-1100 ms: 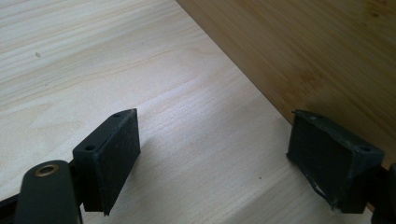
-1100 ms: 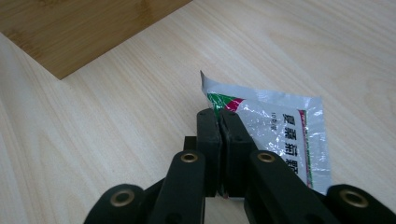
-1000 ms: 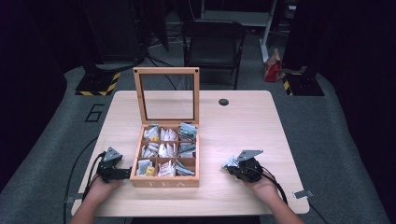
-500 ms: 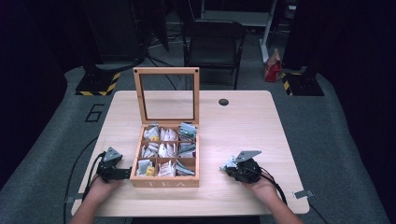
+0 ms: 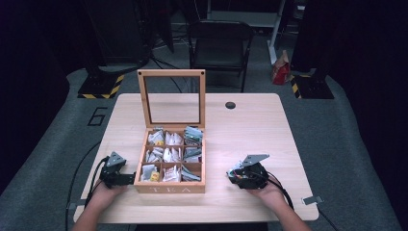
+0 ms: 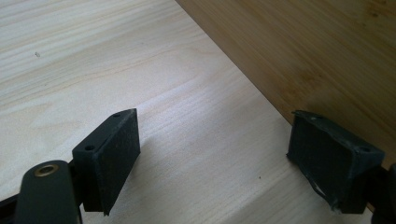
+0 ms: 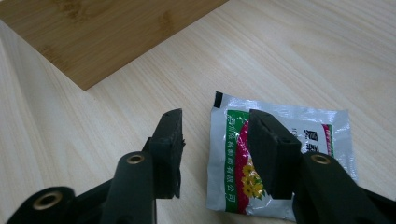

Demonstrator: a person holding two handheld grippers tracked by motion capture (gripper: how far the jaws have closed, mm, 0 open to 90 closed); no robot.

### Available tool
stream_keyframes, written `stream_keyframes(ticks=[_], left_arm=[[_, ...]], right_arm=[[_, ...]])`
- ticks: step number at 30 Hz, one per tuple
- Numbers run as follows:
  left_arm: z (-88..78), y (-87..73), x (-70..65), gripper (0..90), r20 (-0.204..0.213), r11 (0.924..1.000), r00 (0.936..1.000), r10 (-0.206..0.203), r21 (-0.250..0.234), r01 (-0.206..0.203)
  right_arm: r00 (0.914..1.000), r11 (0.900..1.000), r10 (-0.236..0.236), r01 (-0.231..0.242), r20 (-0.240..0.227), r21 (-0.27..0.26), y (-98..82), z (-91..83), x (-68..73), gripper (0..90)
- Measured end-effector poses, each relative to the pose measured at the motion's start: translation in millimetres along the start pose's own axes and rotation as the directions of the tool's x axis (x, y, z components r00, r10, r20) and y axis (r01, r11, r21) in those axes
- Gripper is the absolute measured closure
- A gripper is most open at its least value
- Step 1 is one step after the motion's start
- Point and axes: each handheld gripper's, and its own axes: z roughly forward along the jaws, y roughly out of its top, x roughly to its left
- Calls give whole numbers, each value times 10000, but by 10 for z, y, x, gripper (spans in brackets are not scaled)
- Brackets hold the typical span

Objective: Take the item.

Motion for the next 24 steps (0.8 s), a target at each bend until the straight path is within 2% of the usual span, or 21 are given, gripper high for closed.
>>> stream_keyframes(ticks=[3, 5, 15, 17, 21, 24], left_arm=[[0, 0, 1, 164, -3, 10000, 10000, 13, 11, -13], [0, 0, 0, 164, -6, 10000, 10000, 12, 8, -12], [-1, 0, 1, 164, -6, 10000, 10000, 19, 17, -19], [0, 0, 0, 164, -8, 10000, 10000, 13, 11, -13], [-2, 1, 2, 164, -1, 10000, 10000, 39, 32, -39], [-2, 1, 2, 164, -1, 10000, 10000, 37, 35, -37]], right_arm=[[9998, 9999, -131, 132, -160, 58, 12, 4, 3, 500], [9999, 10000, -33, 33, -128, -26, 19, 4, 25, 490], [9991, 9991, -432, 432, 36, 0, 110, -62, 62, 461], [9997, 9997, -234, 235, 85, -63, 123, -87, 63, 459], [9997, 9995, -225, 227, 122, -215, 146, -150, 40, 456], [9998, 9993, -50, 58, 197, -377, 155, -206, 15, 456]])
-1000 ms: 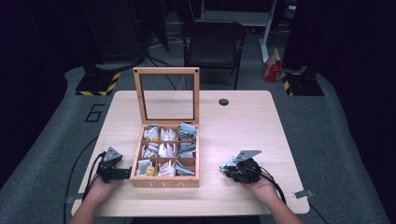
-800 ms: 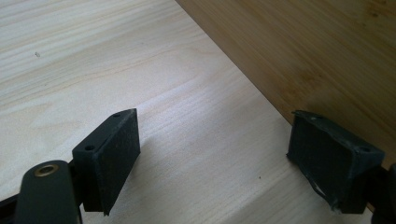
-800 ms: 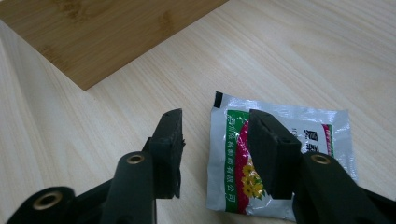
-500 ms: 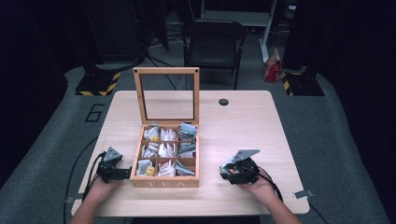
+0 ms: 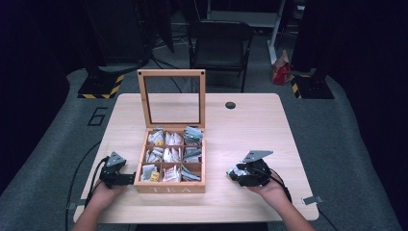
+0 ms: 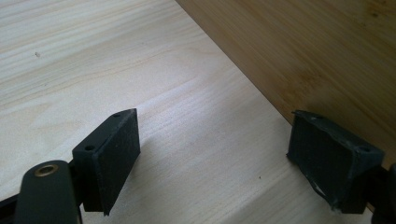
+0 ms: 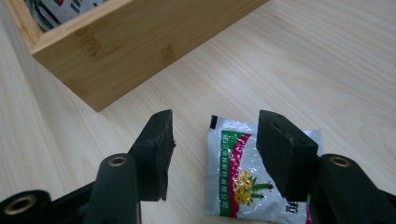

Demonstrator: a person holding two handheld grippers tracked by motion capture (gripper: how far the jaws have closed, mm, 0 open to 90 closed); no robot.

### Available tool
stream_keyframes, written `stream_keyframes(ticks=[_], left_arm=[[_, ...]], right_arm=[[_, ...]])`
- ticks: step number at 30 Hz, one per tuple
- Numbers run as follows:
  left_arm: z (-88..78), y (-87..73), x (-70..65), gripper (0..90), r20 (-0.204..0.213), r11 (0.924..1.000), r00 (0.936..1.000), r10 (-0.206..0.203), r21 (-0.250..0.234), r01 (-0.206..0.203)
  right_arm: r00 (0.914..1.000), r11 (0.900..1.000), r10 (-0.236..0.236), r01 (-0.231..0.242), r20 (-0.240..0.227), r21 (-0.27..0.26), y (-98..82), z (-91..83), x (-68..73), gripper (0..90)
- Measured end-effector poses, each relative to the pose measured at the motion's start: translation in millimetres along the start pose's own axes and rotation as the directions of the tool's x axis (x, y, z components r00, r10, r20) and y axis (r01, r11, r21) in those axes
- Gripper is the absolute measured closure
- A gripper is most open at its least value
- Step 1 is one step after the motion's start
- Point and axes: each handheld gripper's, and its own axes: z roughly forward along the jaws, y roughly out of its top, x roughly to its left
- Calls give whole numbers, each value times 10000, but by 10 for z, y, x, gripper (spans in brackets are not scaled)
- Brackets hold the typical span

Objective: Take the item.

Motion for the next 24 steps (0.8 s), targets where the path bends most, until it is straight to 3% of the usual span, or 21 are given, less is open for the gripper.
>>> stream_keyframes(ticks=[14, 24], left_arm=[[2, 0, -2, 164, -9, 10000, 10000, -19, -22, 19], [2, -1, -2, 163, -10, 10000, 10000, -20, -25, 20]], right_arm=[[9953, 9943, 774, -727, 580, -785, -35, -233, -196, 456], [9843, 9898, 1245, -1143, 1249, -856, -146, -290, -334, 459]])
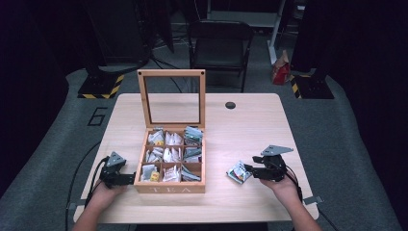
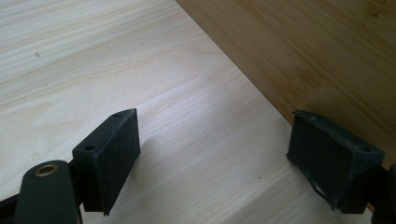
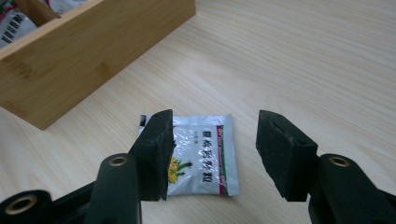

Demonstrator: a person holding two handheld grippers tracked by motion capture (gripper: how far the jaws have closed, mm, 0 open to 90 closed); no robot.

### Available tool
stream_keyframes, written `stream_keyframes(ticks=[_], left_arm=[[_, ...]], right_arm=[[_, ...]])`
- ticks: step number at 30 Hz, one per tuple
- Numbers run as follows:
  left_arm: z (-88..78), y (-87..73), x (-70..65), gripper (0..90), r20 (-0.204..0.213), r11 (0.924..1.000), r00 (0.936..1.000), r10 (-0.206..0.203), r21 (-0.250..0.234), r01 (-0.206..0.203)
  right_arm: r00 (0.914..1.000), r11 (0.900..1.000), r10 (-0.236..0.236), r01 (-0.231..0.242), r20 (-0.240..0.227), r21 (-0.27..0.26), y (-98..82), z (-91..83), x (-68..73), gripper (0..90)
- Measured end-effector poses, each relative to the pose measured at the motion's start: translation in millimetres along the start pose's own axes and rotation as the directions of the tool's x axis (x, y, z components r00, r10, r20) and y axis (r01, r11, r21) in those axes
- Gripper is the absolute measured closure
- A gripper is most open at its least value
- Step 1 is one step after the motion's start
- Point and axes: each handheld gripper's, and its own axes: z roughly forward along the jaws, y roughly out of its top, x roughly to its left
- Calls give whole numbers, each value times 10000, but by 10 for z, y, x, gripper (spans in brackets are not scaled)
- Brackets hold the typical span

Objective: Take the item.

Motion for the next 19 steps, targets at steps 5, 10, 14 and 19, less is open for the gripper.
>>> stream_keyframes(ticks=[5, 10, 14, 19], left_arm=[[0, 0, 1, 164, 3, 10000, 10000, 3, 2, -3], [0, 0, 1, 164, 5, 10000, 10000, 2, 4, -2], [0, 0, 1, 164, 4, 10000, 10000, 2, 3, -2], [0, 0, 1, 164, 6, 10000, 10000, 1, 3, -1]], right_arm=[[9994, 9999, 102, -101, 331, -13, -46, 3, -52, 463], [9981, 9997, 225, -228, 578, 53, -94, 25, -84, 465], [9973, 9997, 131, -145, 725, 196, -125, 39, -100, 467], [9961, 9995, 171, -192, 863, 243, -150, 47, -110, 466]])
